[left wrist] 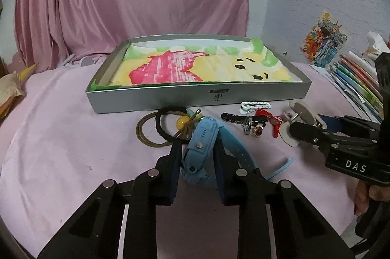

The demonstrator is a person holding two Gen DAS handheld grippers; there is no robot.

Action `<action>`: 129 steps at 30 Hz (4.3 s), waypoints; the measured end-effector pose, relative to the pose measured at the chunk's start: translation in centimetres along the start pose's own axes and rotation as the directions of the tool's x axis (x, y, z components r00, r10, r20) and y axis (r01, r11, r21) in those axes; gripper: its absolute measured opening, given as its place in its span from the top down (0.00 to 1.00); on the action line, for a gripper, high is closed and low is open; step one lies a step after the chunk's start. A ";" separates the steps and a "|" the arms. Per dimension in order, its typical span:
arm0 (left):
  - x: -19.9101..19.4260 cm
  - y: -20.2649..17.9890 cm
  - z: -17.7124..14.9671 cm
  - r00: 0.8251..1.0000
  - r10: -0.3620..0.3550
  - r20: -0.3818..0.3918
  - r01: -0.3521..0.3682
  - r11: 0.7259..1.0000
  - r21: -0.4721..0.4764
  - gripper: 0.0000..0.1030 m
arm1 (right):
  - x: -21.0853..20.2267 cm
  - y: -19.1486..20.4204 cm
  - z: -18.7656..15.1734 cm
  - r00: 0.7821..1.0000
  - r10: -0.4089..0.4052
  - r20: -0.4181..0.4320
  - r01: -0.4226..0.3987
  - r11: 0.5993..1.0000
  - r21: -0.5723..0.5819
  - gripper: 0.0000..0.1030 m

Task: Organize jewelry
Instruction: 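Carry the watch and claw clip into the tray and open both tools, then withdraw both tools from the tray toward the remaining jewelry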

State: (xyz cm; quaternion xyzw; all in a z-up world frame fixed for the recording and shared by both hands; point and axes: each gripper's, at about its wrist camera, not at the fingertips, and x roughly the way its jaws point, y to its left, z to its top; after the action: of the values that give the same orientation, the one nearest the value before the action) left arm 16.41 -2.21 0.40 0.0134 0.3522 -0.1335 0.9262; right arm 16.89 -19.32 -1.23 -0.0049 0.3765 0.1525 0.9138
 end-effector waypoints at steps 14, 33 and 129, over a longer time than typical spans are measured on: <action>-3.0 1.3 1.1 0.995 -0.012 0.099 0.025 0.991 -0.128 0.84 | -3.1 0.6 0.3 0.983 0.043 0.180 -0.046 0.999 0.012 0.56; 0.2 5.6 9.8 0.966 0.126 0.227 -0.081 0.977 -0.198 0.84 | 0.2 0.8 8.9 0.953 0.021 0.304 -0.032 0.999 0.031 0.56; -0.7 4.7 1.0 0.999 -0.031 0.016 0.033 0.996 -0.087 0.42 | 0.1 2.4 0.3 0.995 -0.041 0.088 0.044 0.998 -0.034 0.36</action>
State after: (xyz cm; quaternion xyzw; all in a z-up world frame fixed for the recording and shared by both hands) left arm 17.77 2.38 1.34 -0.0339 0.3513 -0.1329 0.9262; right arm 16.51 -16.99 -0.84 -0.0227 0.3331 0.1398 0.9322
